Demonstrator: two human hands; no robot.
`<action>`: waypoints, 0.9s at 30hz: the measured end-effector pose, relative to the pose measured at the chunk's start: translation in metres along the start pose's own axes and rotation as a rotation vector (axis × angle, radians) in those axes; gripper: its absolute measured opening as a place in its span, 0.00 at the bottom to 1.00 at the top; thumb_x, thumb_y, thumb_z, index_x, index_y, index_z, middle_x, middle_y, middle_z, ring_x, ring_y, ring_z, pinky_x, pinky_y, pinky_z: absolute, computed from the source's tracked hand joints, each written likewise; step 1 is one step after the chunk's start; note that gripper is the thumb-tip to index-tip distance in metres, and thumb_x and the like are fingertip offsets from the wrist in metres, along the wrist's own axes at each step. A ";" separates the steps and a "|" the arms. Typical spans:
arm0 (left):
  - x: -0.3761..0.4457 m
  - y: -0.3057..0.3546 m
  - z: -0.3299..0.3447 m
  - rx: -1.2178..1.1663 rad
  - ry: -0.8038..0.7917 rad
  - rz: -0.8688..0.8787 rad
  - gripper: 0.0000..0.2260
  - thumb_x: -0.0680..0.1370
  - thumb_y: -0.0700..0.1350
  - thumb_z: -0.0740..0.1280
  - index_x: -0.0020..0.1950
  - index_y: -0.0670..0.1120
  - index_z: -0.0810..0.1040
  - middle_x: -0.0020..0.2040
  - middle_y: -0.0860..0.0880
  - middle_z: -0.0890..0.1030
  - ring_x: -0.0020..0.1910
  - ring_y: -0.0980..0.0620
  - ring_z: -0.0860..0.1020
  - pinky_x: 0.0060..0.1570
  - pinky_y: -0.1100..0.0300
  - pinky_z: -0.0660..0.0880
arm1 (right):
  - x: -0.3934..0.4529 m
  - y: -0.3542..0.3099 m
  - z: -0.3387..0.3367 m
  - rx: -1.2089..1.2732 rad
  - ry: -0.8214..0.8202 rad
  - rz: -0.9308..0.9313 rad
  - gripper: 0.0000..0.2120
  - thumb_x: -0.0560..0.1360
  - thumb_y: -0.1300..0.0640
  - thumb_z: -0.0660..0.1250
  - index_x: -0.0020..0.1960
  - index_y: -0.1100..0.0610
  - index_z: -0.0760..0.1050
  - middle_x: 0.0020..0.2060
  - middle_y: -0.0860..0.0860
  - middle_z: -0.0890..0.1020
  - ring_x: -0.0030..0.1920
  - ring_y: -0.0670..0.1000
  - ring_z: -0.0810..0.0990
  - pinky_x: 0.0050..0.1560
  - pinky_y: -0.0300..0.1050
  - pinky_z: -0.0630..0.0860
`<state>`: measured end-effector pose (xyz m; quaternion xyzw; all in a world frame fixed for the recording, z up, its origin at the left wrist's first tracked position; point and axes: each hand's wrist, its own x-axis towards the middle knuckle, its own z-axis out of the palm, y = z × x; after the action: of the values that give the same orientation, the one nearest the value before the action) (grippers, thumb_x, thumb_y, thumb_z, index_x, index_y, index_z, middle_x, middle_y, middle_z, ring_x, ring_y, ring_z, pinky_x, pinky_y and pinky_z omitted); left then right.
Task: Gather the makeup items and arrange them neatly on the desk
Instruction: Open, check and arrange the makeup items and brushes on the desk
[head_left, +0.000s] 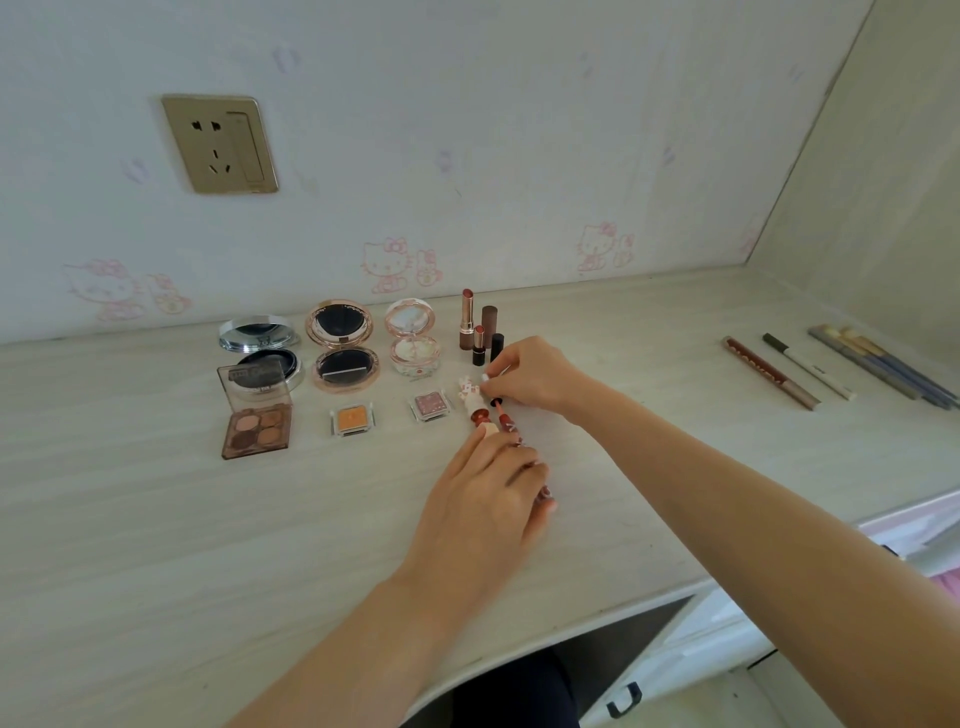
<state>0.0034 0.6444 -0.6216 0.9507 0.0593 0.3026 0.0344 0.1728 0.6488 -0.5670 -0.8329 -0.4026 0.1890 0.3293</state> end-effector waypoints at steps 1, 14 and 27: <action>0.000 0.000 0.000 -0.004 0.002 -0.003 0.13 0.75 0.50 0.64 0.50 0.45 0.83 0.52 0.50 0.82 0.57 0.50 0.77 0.65 0.49 0.70 | 0.000 0.000 0.000 -0.004 0.001 0.003 0.11 0.70 0.58 0.73 0.51 0.58 0.82 0.40 0.46 0.78 0.50 0.49 0.76 0.52 0.42 0.75; -0.001 0.002 -0.002 -0.060 0.015 0.017 0.13 0.75 0.50 0.63 0.49 0.47 0.84 0.51 0.52 0.82 0.56 0.53 0.76 0.63 0.51 0.72 | 0.002 0.000 0.002 -0.012 0.038 -0.002 0.11 0.71 0.57 0.72 0.52 0.58 0.81 0.40 0.47 0.78 0.47 0.49 0.76 0.47 0.40 0.73; -0.001 0.004 -0.004 -0.007 -0.024 -0.001 0.11 0.73 0.48 0.70 0.52 0.47 0.83 0.54 0.52 0.81 0.59 0.51 0.75 0.66 0.50 0.70 | -0.006 0.004 -0.005 0.074 0.028 -0.013 0.08 0.73 0.57 0.70 0.51 0.58 0.81 0.43 0.53 0.83 0.40 0.50 0.78 0.44 0.43 0.76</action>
<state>0.0004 0.6407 -0.6187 0.9540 0.0583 0.2916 0.0388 0.1743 0.6404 -0.5662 -0.8202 -0.3958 0.1899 0.3668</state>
